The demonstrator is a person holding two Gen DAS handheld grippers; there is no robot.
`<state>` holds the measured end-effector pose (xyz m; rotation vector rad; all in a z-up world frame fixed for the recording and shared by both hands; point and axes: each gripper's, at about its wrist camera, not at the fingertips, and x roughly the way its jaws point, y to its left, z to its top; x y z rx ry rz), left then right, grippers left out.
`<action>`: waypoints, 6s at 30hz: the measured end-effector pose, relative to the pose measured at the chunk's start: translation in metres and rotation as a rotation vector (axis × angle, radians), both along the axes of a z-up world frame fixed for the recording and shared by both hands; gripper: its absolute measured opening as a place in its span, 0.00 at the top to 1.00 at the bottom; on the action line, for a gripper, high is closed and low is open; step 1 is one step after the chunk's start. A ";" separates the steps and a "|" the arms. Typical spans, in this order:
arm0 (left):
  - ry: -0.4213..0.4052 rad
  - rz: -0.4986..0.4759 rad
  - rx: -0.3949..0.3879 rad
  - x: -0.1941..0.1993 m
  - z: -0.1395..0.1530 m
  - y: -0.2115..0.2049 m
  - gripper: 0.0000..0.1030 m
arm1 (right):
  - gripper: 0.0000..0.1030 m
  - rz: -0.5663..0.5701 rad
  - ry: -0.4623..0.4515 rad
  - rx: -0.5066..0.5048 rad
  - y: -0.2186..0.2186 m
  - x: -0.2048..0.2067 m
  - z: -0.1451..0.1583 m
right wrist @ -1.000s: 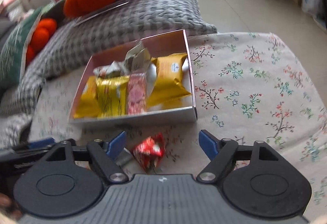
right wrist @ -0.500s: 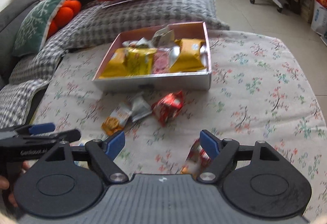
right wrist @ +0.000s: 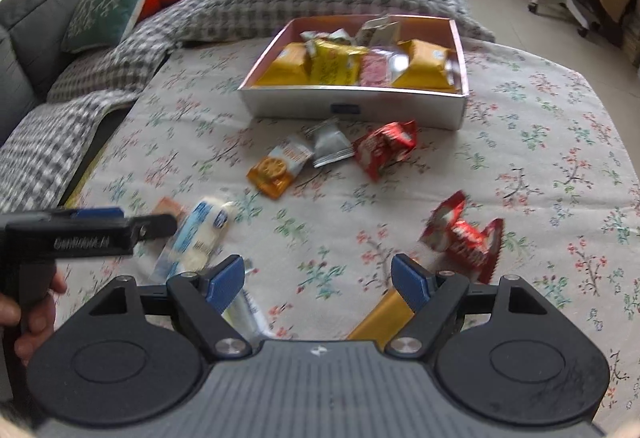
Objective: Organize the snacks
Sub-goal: 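Withdraw both open tools from the box toward the remaining snacks, then grasp the pink layered wafer cake with the left tool while the right grasps a white bread pack, then carry the wafer cake and white pack into the box and open both tools, then withdraw both open tools from the box toward the red candies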
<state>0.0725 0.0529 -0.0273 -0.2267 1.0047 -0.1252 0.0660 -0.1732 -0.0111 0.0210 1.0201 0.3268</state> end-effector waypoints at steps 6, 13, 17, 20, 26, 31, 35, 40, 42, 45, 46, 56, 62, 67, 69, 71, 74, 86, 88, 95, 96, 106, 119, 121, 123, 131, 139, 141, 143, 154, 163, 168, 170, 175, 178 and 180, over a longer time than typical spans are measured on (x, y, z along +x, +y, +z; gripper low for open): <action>0.006 0.021 -0.029 -0.003 -0.002 0.005 0.14 | 0.24 0.034 0.002 -0.002 0.010 -0.007 -0.002; -0.001 0.056 0.064 0.003 -0.011 0.010 0.15 | 0.25 0.033 -0.001 -0.015 0.014 -0.009 -0.003; 0.020 0.094 0.103 0.008 -0.021 0.023 0.15 | 0.25 0.020 0.002 -0.034 0.015 -0.008 -0.007; 0.010 0.065 0.120 0.008 -0.022 0.020 0.15 | 0.25 0.021 0.006 -0.038 0.016 -0.006 -0.008; 0.005 0.004 0.203 0.019 -0.032 -0.003 0.15 | 0.25 0.016 0.016 -0.039 0.016 -0.003 -0.012; 0.006 -0.056 0.237 0.021 -0.038 -0.016 0.32 | 0.25 -0.088 0.068 -0.073 0.002 -0.001 -0.022; -0.008 -0.076 0.258 0.022 -0.040 -0.022 0.36 | 0.25 -0.206 0.118 -0.058 -0.016 -0.001 -0.032; -0.018 -0.077 0.250 0.024 -0.039 -0.023 0.52 | 0.31 -0.254 0.144 -0.083 -0.018 0.002 -0.042; -0.023 -0.076 0.251 0.024 -0.038 -0.022 0.57 | 0.33 -0.260 0.133 -0.071 -0.017 0.002 -0.040; -0.031 -0.074 0.254 0.026 -0.038 -0.021 0.61 | 0.32 -0.221 0.081 -0.038 -0.010 -0.002 -0.030; -0.032 -0.072 0.256 0.026 -0.038 -0.021 0.62 | 0.31 -0.197 0.069 -0.027 -0.007 -0.003 -0.028; -0.047 -0.021 0.219 0.023 -0.027 -0.011 0.63 | 0.30 0.055 0.090 -0.009 0.034 -0.010 -0.035; -0.054 -0.033 0.214 0.022 -0.025 -0.015 0.63 | 0.36 0.203 0.086 -0.088 0.070 -0.017 -0.048; -0.056 -0.026 0.202 0.022 -0.024 -0.012 0.63 | 0.58 0.247 0.052 -0.127 0.083 -0.019 -0.052; -0.060 -0.025 0.194 0.021 -0.022 -0.011 0.63 | 0.58 0.234 0.053 -0.113 0.080 -0.018 -0.050; -0.064 -0.024 0.187 0.021 -0.020 -0.011 0.63 | 0.58 0.215 0.044 -0.104 0.077 -0.016 -0.047; -0.070 -0.029 0.179 0.020 -0.018 -0.013 0.63 | 0.58 0.185 0.034 -0.089 0.071 -0.014 -0.044; -0.100 -0.043 0.149 0.029 -0.002 -0.020 0.63 | 0.58 0.028 0.035 -0.041 0.040 0.013 -0.038; -0.108 -0.058 0.155 0.035 0.002 -0.025 0.63 | 0.58 0.020 0.033 -0.032 0.037 0.017 -0.036; -0.138 -0.106 0.179 0.059 0.012 -0.044 0.63 | 0.58 -0.015 -0.006 -0.022 0.023 0.041 -0.021; -0.138 -0.116 0.181 0.064 0.012 -0.047 0.63 | 0.58 -0.018 -0.011 -0.019 0.020 0.046 -0.019; -0.180 -0.149 0.120 0.134 0.020 -0.063 0.62 | 0.58 -0.093 -0.017 0.088 -0.017 0.107 -0.009; -0.021 -0.183 0.009 0.208 -0.008 -0.066 0.62 | 0.57 -0.163 0.058 0.297 -0.043 0.176 -0.012; -0.011 -0.175 0.010 0.214 -0.012 -0.066 0.62 | 0.57 -0.164 0.067 0.314 -0.044 0.184 -0.014; 0.003 -0.161 0.013 0.220 -0.018 -0.066 0.62 | 0.57 -0.172 0.080 0.338 -0.045 0.192 -0.017; -0.051 -0.130 0.031 0.238 -0.025 -0.066 0.62 | 0.57 -0.201 0.084 0.316 -0.038 0.213 -0.031; -0.037 -0.210 0.081 0.234 -0.027 -0.074 0.57 | 0.57 -0.219 -0.069 0.178 -0.030 0.216 -0.034; -0.034 -0.210 0.065 0.234 -0.023 -0.072 0.50 | 0.54 -0.221 -0.072 0.193 -0.031 0.215 -0.035; -0.045 -0.202 0.079 0.230 -0.016 -0.069 0.43 | 0.53 -0.217 -0.080 0.194 -0.033 0.212 -0.033; -0.104 -0.155 0.136 0.192 0.012 -0.053 0.25 | 0.48 -0.253 -0.088 0.173 -0.041 0.188 -0.009; -0.128 -0.125 0.167 0.143 0.030 -0.046 0.25 | 0.42 -0.280 -0.051 0.133 -0.043 0.147 0.008; -0.133 -0.132 0.191 0.105 0.030 -0.044 0.25 | 0.42 -0.299 -0.021 0.126 -0.043 0.118 0.010; -0.124 -0.149 0.187 0.091 0.026 -0.046 0.25 | 0.42 -0.299 -0.008 0.127 -0.041 0.105 0.010; -0.099 -0.173 0.205 0.068 0.017 -0.049 0.25 | 0.40 -0.277 -0.022 0.062 -0.036 0.071 0.012; -0.107 -0.177 0.194 0.055 0.017 -0.048 0.25 | 0.39 -0.292 -0.023 0.082 -0.044 0.053 0.014; -0.109 -0.183 0.191 0.047 0.017 -0.050 0.25 | 0.37 -0.320 -0.025 0.097 -0.053 0.045 0.015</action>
